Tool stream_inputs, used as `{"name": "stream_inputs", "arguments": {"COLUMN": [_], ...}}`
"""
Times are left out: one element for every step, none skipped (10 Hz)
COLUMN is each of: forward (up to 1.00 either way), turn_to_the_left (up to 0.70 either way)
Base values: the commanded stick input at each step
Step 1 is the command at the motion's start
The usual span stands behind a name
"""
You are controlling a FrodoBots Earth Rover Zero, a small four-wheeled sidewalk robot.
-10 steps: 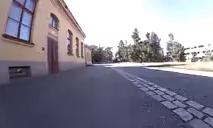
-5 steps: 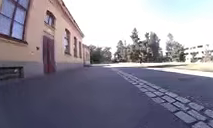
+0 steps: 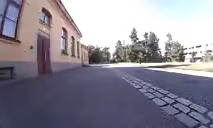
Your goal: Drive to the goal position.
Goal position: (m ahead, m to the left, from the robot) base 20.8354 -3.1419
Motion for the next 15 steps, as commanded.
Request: {"name": "stream_inputs", "arguments": {"forward": [0.69,0.69,0.69,0.69,0.69,0.69,0.69,0.69,0.69,0.69,0.67,0.68,0.68,0.68,0.68], "turn_to_the_left": [0.0,0.0,0.0,0.0,0.0,0.0,0.0,0.0,0.0,0.01,0.29,0.08,0.0,0.0,0.0]}}
